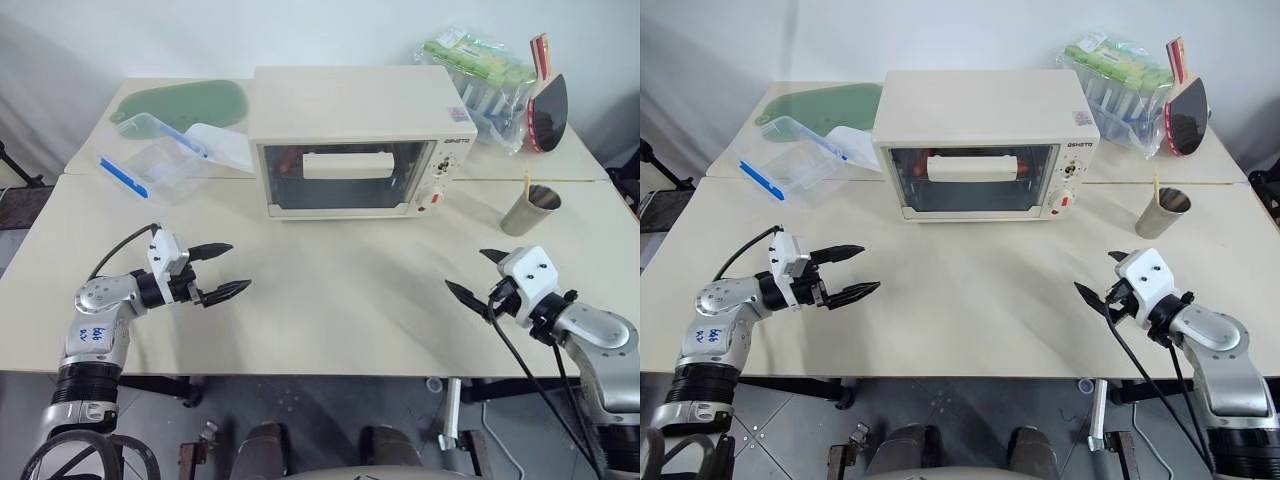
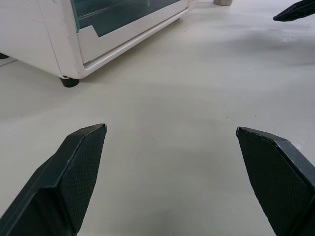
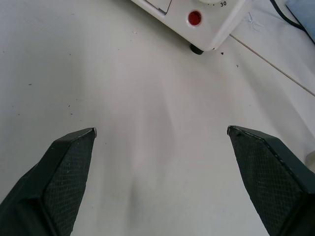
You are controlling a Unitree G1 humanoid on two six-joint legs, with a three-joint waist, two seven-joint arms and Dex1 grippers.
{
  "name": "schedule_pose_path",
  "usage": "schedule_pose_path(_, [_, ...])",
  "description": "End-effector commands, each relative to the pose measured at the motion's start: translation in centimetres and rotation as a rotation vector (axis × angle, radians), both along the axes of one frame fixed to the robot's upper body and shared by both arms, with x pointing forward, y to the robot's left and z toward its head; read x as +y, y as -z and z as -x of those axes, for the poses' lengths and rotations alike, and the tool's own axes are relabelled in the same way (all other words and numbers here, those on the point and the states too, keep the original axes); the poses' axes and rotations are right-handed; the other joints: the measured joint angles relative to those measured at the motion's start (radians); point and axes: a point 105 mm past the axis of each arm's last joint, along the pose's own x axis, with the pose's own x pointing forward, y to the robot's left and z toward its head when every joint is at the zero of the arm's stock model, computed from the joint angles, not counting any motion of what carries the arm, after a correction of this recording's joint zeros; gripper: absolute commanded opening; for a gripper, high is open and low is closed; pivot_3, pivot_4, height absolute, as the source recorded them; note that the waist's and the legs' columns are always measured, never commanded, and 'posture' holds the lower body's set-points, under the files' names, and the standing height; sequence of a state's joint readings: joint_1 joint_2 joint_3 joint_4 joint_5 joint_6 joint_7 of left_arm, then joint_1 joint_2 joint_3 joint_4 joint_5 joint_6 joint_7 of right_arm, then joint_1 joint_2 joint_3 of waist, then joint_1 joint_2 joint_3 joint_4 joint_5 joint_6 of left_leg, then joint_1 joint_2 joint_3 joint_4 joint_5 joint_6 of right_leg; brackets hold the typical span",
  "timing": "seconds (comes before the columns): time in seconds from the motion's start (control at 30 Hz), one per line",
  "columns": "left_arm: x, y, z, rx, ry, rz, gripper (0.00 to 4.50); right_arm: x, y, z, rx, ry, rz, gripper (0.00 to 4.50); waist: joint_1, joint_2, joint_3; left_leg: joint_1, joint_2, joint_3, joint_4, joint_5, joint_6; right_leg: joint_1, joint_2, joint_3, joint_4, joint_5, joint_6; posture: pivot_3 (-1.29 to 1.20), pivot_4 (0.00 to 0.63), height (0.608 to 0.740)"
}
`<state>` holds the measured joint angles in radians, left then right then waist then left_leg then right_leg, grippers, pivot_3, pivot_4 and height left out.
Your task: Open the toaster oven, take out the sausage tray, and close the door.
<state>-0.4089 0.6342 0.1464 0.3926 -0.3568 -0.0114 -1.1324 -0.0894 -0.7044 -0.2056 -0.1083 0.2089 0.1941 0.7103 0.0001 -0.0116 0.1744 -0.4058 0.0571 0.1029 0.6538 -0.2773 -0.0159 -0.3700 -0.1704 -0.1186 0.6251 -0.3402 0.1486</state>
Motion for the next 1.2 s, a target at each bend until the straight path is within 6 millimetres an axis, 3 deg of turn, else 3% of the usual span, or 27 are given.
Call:
schedule_pose_path(0.03, [0.7,-0.5,-0.2,-0.027,-0.028,-0.027,4.5,0.3,-2.3,0.1,-0.068,-0.028,0.033,4.46,0.0,0.0,0.0,0.0,0.0,0.001,0.0,0.0,0.0,-0.001,0.0,0.0,0.0,0.0,0.0,0.0,0.15,0.74])
schedule_pose_path(0.27, [0.7,-1.4,0.0,-0.048,-0.042,0.011,4.5,4.2,-4.6,-0.4,-0.096,-0.114,0.041,4.46,-0.002,0.0,0.0,0.0,0.001,0.004,0.0,0.0,0.0,-0.004,0.0,0.002,0.002,0.0,0.0,0.0,0.15,0.74])
schedule_pose_path(0.37, [0.7,-1.9,0.1,-0.035,-0.055,0.054,4.5,7.5,-6.5,-1.0,-0.151,-0.168,0.003,4.46,-0.003,0.0,0.0,0.0,0.003,0.005,-0.001,0.0,-0.001,-0.005,0.001,0.002,0.002,0.0,0.0,0.0,0.15,0.74])
schedule_pose_path(0.47, [0.6,-2.1,0.1,-0.036,-0.06,0.065,4.5,9.2,-7.2,-1.3,-0.159,-0.193,-0.011,4.46,-0.003,0.0,0.0,0.0,0.003,0.006,-0.001,-0.001,-0.001,-0.006,0.002,0.002,0.002,0.0,0.0,0.0,0.15,0.74])
schedule_pose_path(0.53, [0.4,-2.0,0.5,-0.02,-0.056,0.084,4.5,12.1,-8.4,-2.1,-0.201,-0.27,-0.03,4.46,-0.003,0.0,0.0,0.0,0.003,0.006,-0.001,-0.001,-0.001,-0.006,0.002,0.002,0.002,0.0,0.0,0.0,0.15,0.74])
schedule_pose_path(0.6, [0.3,-2.0,0.8,-0.01,-0.045,0.095,4.5,13.7,-9.4,-2.7,-0.225,-0.318,-0.051,4.46,-0.008,0.0,0.0,0.0,0.004,0.008,0.0,-0.001,-0.001,-0.006,0.002,0.003,0.002,0.0,0.0,0.0,0.15,0.74])
schedule_pose_path(0.9, [-0.4,-3.2,1.4,-0.061,0.006,0.158,4.5,13.6,-10.5,-6.5,-0.192,-0.367,-0.038,4.46,-0.007,-0.001,0.001,-0.001,0.005,0.009,0.003,-0.003,0.0,-0.006,0.003,0.004,0.003,0.0,0.0,0.0,0.15,0.74])
schedule_pose_path(1.2, [-0.5,-3.3,1.8,-0.064,0.004,0.173,4.5,14.3,-12.5,-6.0,-0.226,-0.488,-0.056,4.46,-0.026,-0.001,0.001,0.0,0.006,0.01,0.001,-0.003,-0.001,-0.008,0.003,0.003,0.003,0.0,0.0,0.0,0.15,0.74])
